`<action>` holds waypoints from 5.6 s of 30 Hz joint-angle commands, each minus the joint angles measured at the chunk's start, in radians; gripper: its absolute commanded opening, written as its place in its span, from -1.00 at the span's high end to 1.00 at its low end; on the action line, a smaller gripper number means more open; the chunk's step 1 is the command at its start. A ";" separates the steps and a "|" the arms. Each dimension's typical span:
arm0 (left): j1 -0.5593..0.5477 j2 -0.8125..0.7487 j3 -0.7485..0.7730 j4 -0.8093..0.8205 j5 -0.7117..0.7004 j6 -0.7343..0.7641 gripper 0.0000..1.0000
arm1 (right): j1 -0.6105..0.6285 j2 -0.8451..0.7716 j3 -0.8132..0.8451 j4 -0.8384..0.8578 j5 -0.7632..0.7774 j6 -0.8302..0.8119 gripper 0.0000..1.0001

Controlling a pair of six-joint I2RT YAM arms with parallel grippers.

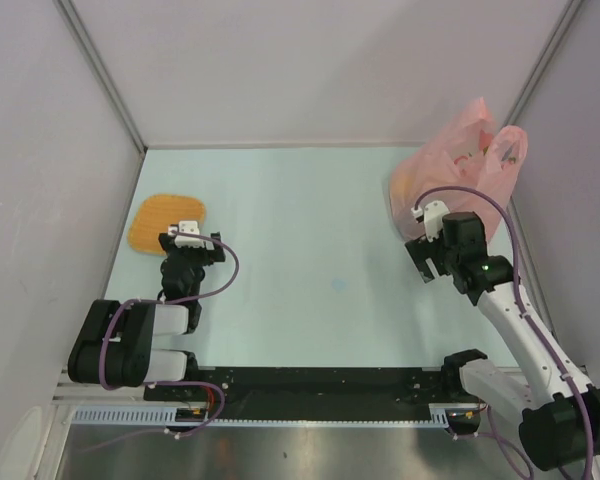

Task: Take the fake fruits out of the plastic bag
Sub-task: Move the plastic bag to the center of the board, then move the plate to the center of the board.

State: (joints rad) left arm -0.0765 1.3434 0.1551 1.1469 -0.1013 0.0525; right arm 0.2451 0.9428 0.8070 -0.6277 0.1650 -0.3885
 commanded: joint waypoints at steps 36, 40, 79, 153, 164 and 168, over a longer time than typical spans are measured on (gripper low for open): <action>-0.008 -0.520 0.509 -1.127 0.379 -0.069 -1.00 | -0.233 0.474 0.655 0.429 -0.038 0.649 -0.77; -0.008 -0.520 0.589 -1.265 0.405 -0.008 -1.00 | -0.288 0.571 0.711 0.467 -0.082 0.697 -0.77; 0.132 -0.206 0.468 -1.279 -0.003 0.751 -0.36 | 0.122 0.852 1.069 0.500 -0.243 0.600 -0.66; -1.465 0.060 0.555 -1.480 0.104 0.505 -1.00 | 0.016 0.450 0.673 0.455 -0.323 0.553 -0.65; -1.014 0.013 1.303 -1.648 0.178 0.362 -1.00 | -0.027 0.182 0.791 0.278 -0.312 0.465 -0.69; -0.953 0.121 1.484 -1.486 -0.053 0.388 -1.00 | -0.059 0.142 0.778 0.269 -0.108 0.410 -0.67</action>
State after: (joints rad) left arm -1.0580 1.3930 1.4902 -0.4686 0.0223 0.4511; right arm 0.2111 1.1110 1.5631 -0.3305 -0.1291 0.0906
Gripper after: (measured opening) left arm 0.996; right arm 0.839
